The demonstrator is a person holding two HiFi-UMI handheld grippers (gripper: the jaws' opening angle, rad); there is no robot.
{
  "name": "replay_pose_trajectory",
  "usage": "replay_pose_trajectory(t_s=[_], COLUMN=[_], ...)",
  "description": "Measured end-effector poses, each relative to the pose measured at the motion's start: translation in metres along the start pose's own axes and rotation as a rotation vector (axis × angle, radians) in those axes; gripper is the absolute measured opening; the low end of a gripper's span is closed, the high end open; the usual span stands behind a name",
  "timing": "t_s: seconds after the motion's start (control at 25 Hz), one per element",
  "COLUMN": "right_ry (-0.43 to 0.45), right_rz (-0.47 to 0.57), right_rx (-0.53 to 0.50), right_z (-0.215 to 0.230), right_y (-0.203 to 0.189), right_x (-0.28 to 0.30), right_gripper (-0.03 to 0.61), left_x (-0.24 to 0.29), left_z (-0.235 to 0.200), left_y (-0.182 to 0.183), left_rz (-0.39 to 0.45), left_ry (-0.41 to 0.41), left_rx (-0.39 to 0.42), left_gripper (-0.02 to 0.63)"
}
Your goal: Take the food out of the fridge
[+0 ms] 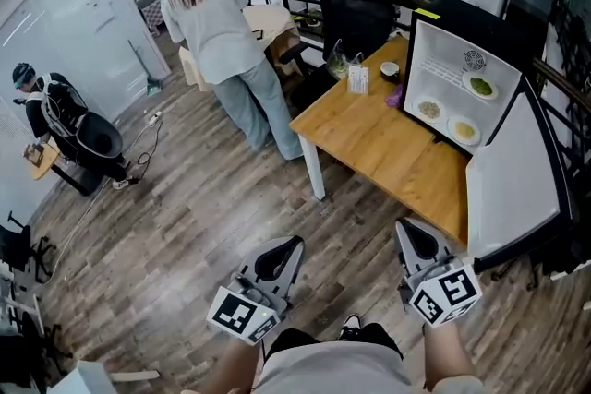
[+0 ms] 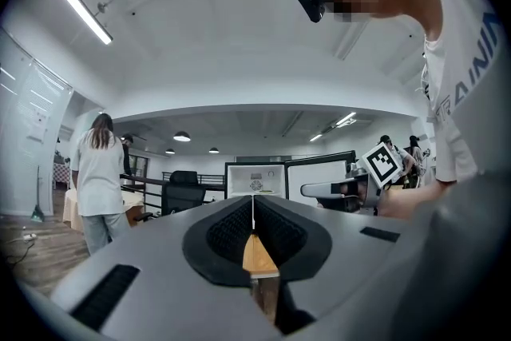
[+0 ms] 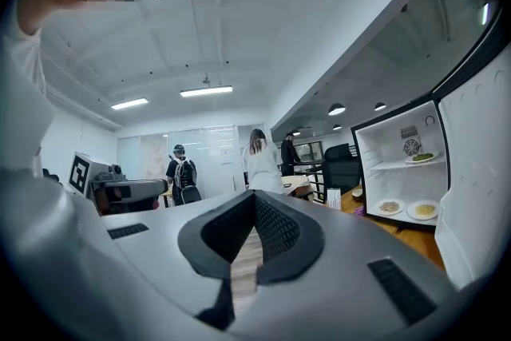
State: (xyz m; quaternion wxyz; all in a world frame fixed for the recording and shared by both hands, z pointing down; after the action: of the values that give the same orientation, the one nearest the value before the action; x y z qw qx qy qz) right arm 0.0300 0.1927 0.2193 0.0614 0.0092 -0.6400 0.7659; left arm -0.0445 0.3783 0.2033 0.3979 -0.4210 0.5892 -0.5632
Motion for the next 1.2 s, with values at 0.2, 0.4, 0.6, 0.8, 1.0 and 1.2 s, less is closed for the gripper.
replay_pose_trajectory(t_s=[0.2,0.4,0.6,0.8,1.0,1.2], right_ry=[-0.043,-0.103,-0.178,-0.262,-0.363,-0.481], right_rz=[0.003,0.005,0.002,-0.009,-0.021,0.012], right_rx=[-0.003,-0.013,-0.023,-0.024,-0.015,0.018], right_z=[0.038,0.071,0.108,0.142,0.171,0.190], right_y=[0.004,0.008,0.009,0.014,0.016,0.026], right_x=[0.005,0.011,0.027,0.071,0.120,0.166], right_gripper=[0.020,0.018,0.019,0.018,0.018,0.018], left_x=[0.045,0.088,0.139,0.196,0.254,0.303], left_z=[-0.001,-0.008,-0.022,-0.065,-0.116,-0.168], left_y=[0.000,-0.004,-0.010,-0.017,-0.024,-0.027], left_rz=[0.000,0.007,0.017,0.023,0.013,-0.004], left_ry=[-0.034,-0.098,-0.185,-0.268,-0.367,-0.459], left_rx=[0.004,-0.005,-0.008,-0.016,-0.029,-0.015], left_gripper=[0.014,0.014,0.015,0.014,0.015,0.014])
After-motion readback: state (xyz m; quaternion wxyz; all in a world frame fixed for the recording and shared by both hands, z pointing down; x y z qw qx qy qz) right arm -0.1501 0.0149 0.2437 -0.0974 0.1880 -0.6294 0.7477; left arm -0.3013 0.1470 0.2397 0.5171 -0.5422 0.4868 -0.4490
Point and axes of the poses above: the fingertips, and each gripper's own axes: x forward along the fingers, z to its right, y out of its top, the point moved 2 cm from there along -x, backward along the fingers
